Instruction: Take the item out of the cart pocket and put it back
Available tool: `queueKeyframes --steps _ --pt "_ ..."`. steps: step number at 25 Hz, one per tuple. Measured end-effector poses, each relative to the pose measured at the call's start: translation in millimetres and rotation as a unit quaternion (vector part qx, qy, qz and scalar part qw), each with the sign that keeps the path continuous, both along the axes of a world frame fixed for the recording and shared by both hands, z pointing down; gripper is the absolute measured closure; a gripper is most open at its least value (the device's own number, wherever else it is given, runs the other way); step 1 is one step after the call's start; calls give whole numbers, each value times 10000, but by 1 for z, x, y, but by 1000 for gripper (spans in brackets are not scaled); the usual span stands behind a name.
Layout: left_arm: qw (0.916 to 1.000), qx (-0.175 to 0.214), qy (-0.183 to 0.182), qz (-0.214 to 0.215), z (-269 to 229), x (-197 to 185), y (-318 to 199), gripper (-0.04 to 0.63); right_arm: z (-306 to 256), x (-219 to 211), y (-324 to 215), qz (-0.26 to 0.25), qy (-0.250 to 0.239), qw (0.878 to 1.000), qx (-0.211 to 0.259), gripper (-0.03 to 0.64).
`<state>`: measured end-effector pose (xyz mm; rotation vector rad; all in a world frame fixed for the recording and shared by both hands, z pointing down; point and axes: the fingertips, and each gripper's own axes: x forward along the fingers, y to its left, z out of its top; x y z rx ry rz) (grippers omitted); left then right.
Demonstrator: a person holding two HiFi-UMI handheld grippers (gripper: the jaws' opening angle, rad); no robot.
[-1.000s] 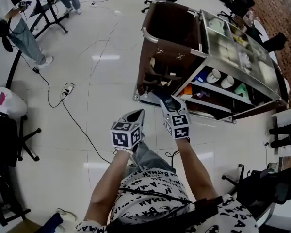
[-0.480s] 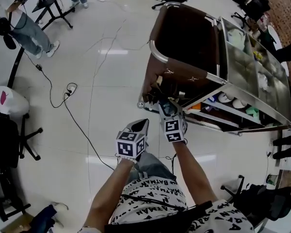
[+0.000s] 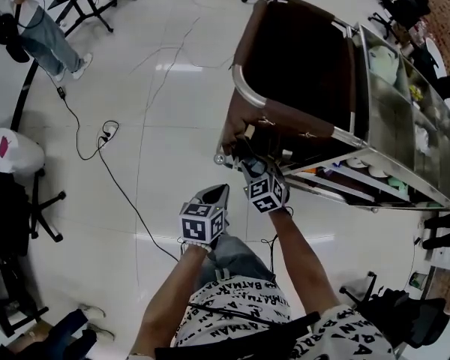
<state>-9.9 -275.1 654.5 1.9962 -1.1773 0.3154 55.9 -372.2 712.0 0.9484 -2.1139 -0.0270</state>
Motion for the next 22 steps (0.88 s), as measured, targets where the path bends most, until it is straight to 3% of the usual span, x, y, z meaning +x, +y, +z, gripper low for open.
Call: queueKeyframes --steps 5,8,16,22 --pt "9998 -179 36 -112 19 0 -9 595 38 -6 -15 -958 844 9918 -96 428" --pt "9992 -294 119 -260 30 -3 -15 595 61 -13 -19 -1226 1244 9844 -215 426" --pt "9984 -361 146 -414 38 -13 -10 595 72 -10 -29 -860 1214 9888 -136 408" --pt "9990 -267 150 -322 23 -25 15 595 41 -10 -15 -694 1045 9919 204 379"
